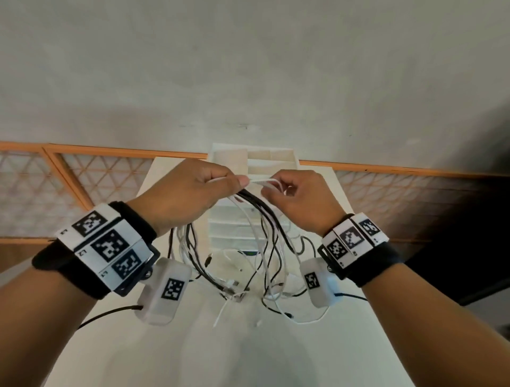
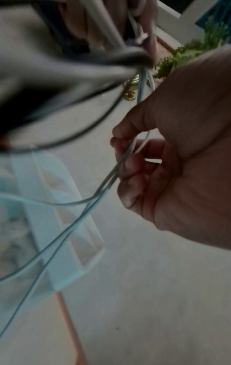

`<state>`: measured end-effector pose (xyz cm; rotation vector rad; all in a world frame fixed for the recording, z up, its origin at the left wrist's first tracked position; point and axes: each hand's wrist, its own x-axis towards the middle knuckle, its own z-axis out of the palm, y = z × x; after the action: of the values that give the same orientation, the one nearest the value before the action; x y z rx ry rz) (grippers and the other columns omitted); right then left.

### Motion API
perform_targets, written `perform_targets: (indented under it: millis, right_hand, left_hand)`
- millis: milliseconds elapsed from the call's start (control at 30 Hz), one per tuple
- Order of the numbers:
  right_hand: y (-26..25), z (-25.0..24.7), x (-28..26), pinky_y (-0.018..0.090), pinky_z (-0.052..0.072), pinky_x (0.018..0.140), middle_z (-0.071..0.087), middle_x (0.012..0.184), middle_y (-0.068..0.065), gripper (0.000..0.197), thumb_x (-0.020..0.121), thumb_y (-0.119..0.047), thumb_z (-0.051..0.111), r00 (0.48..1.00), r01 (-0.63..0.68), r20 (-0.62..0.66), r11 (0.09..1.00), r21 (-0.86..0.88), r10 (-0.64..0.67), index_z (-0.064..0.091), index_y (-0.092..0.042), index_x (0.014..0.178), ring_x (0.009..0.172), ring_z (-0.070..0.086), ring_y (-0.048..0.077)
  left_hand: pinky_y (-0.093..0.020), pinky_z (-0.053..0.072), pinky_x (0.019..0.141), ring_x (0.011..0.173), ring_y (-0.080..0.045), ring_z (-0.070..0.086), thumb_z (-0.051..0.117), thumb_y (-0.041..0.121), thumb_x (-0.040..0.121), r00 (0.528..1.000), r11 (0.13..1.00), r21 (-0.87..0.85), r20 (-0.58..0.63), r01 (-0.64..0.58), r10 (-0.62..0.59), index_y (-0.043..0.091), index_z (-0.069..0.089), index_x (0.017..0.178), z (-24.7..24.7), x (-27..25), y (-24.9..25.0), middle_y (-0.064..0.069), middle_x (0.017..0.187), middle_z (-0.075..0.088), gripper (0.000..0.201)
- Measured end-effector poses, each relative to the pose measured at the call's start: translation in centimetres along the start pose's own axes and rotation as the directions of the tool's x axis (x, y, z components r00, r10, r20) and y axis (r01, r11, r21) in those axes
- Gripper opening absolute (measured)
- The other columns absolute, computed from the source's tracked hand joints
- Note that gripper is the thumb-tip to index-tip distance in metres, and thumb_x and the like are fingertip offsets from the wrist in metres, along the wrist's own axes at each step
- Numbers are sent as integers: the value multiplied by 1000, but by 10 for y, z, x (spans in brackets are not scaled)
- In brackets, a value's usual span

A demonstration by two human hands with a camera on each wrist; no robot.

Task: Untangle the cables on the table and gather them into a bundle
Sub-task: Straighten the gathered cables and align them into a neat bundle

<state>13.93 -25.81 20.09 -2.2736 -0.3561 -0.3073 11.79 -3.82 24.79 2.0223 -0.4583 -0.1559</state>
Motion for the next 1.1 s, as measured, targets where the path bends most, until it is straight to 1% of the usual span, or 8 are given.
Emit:
perform_targets:
  millis: [233, 433, 533, 667, 767, 867, 967, 1100]
  right_hand:
    - [88, -7, -26, 25, 40, 54, 61, 64, -1, 31, 93, -33, 56, 918, -306, 59, 797, -521, 391, 62, -17, 68, 65, 59, 24]
    - [132, -9, -53, 24, 33, 50, 64, 80, 5, 29, 96, -36, 61, 772, -560, -27, 660, -500, 635, 58, -24, 69, 76, 62, 25]
    - [131, -28, -48, 27, 49, 77, 69, 104, 2, 14, 95, -27, 65, 802, -589, -284, 775, -230, 525, 71, -20, 106, 85, 66, 22]
    - [112, -30, -44, 37, 43, 106, 29, 157, 7, 84, 85, -26, 75, 816, -555, -57, 751, -357, 576, 28, -24, 154, 130, 49, 29]
    - [66, -20, -42, 18, 49, 85, 48, 139, 3, 60, 83, -21, 74, 940, -316, -207, 922, -222, 272, 49, -22, 137, 113, 59, 17]
    - [19, 2, -37, 24, 57, 72, 69, 103, 5, 35, 82, 1, 69, 996, -91, 33, 979, 181, 87, 66, -18, 110, 84, 68, 18]
    - [6, 16, -41, 47, 58, 75, 67, 88, 24, 29, 73, 15, 64, 952, -225, 290, 860, 458, 95, 65, -2, 96, 76, 66, 30]
    - [20, 21, -57, 29, 52, 66, 69, 72, 7, 13, 70, 1, 62, 874, -332, 468, 861, 384, 128, 69, -5, 79, 66, 64, 18]
  left_hand:
    - [-22, 18, 46, 41, -17, 15, 64, 35, 93, 962, 992, -116, -274, -41, 8, 19, 52, 45, -31, -2, 3, 5, 45, 21, 52]
    - [-23, 14, 47, 43, -17, 13, 66, 35, 92, 937, 982, -190, -345, -16, -52, 1, 47, 60, -39, 6, -9, 3, 47, 22, 50]
    - [-17, 17, 42, 40, -16, 15, 66, 37, 92, 941, 985, -163, -325, 48, -100, 15, 47, 55, -23, 9, -17, 3, 47, 22, 47]
    - [-28, 16, 48, 37, -11, 18, 64, 37, 94, 933, 988, -137, -342, 70, -113, 20, 37, 45, 4, 11, -20, -2, 53, 21, 58]
    - [-31, 19, 50, 37, -9, 21, 62, 35, 95, 943, 988, -151, -325, 28, -77, 16, 36, 50, 18, 14, -14, -6, 54, 23, 55]
    - [-30, 18, 50, 43, -16, 18, 62, 37, 95, 952, 982, -190, -303, -11, -49, 13, 35, 53, 27, 19, -4, -12, 61, 22, 55]
    - [-22, 23, 43, 47, -18, 14, 62, 37, 95, 939, 974, -219, -343, -62, -17, 14, 28, 54, 31, 23, 2, -17, 62, 19, 58]
    - [-7, 27, 40, 48, -17, 14, 62, 33, 96, 919, 972, -217, -395, -94, 1, -5, 34, 61, 27, 24, 3, -19, 61, 17, 58]
